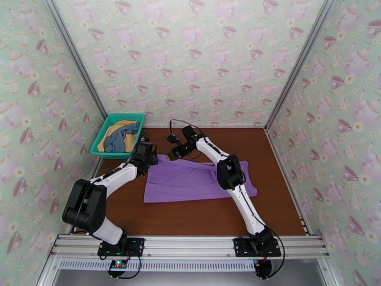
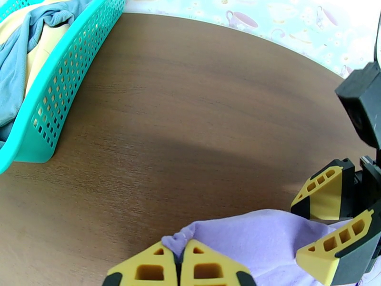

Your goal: Fold and stack the mixed laundry pile

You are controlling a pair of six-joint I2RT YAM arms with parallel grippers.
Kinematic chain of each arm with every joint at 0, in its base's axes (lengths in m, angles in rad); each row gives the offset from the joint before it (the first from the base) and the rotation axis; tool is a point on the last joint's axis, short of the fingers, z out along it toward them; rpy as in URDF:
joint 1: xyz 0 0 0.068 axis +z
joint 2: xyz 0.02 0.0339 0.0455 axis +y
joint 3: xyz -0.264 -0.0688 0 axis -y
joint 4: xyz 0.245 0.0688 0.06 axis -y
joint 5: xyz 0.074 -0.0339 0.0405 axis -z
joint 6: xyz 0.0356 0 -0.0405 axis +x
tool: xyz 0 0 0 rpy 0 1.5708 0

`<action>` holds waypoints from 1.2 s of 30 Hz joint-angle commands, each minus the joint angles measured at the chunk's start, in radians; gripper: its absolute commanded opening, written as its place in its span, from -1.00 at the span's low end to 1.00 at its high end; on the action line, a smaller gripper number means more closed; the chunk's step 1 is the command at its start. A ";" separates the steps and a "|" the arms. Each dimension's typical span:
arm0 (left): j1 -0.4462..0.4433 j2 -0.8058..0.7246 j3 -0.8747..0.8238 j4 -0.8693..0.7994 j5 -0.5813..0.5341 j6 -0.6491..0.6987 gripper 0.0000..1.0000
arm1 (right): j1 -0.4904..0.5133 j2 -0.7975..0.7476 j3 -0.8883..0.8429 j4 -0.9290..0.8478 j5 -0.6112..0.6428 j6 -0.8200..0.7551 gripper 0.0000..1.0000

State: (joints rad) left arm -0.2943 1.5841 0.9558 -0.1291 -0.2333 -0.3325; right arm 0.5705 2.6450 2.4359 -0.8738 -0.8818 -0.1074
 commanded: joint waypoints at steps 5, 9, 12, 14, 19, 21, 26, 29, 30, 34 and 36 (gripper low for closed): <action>-0.001 -0.022 -0.007 0.025 -0.011 0.012 -1.00 | 0.017 -0.002 0.035 0.065 -0.119 0.046 -0.04; -0.001 -0.023 0.000 0.025 -0.010 0.012 -1.00 | 0.019 0.001 0.036 0.070 -0.139 0.052 -0.03; 0.000 -0.023 0.002 0.025 -0.010 0.013 -1.00 | 0.023 0.004 0.035 0.078 -0.146 0.063 -0.21; -0.001 -0.021 0.001 0.025 -0.010 0.012 -1.00 | 0.025 0.000 0.035 0.089 -0.151 0.074 -0.41; -0.001 -0.021 0.005 -0.007 -0.012 0.005 -0.73 | 0.031 -0.047 -0.002 0.118 -0.132 0.084 -1.00; 0.000 -0.039 0.007 -0.036 -0.011 -0.007 -0.38 | 0.036 -0.089 -0.051 0.144 -0.125 0.080 -1.00; 0.001 -0.111 0.033 -0.162 -0.026 -0.035 0.19 | 0.058 -0.161 -0.146 0.150 -0.109 0.041 -1.00; 0.005 -0.150 0.071 -0.260 -0.030 -0.043 0.32 | 0.081 -0.188 -0.199 0.147 -0.081 0.015 -1.00; 0.006 -0.162 0.077 -0.286 -0.028 -0.047 0.32 | 0.088 -0.192 -0.213 0.147 -0.074 0.007 -1.00; 0.012 -0.213 0.076 -0.372 -0.001 -0.077 0.25 | 0.117 -0.205 -0.288 0.172 -0.035 -0.006 -1.00; 0.017 -0.226 0.069 -0.408 0.056 -0.107 -0.14 | 0.125 -0.204 -0.309 0.194 -0.028 0.000 -1.00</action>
State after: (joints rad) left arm -0.2867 1.3785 1.0122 -0.4274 -0.2325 -0.3985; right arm 0.6792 2.4657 2.1643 -0.7143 -0.9447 -0.0860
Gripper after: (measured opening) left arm 0.512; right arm 0.068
